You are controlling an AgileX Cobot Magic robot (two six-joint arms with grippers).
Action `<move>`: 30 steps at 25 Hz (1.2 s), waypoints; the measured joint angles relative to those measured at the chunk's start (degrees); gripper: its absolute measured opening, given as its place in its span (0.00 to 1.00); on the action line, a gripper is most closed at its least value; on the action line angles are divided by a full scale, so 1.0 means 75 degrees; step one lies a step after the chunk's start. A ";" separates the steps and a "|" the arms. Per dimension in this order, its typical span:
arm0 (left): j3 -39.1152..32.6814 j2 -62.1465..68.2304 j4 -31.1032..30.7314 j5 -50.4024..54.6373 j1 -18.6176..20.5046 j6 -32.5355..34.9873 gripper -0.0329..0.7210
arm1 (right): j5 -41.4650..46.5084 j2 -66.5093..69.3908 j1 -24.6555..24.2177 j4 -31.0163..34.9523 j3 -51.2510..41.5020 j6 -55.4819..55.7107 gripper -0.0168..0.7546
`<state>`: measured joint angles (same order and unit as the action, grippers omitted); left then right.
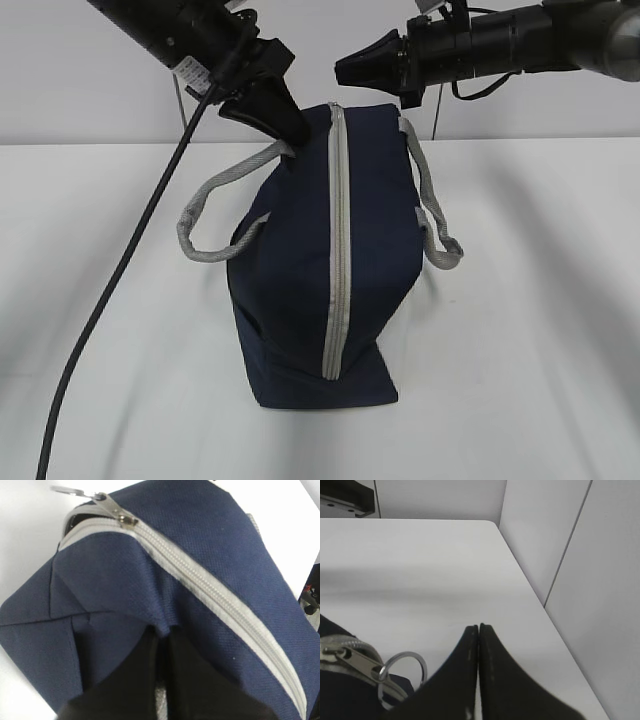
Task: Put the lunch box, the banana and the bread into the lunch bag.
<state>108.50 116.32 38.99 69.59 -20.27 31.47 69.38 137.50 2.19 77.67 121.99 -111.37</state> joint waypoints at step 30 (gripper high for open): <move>0.0008 -0.1344 -0.2013 0.0175 0.0923 -0.2401 0.81 | 0.0037 -0.1183 -0.0506 -0.4221 0.0016 1.2317 0.60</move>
<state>108.56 106.23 23.89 70.90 -13.34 13.46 69.65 128.63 -1.61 46.01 122.11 -19.00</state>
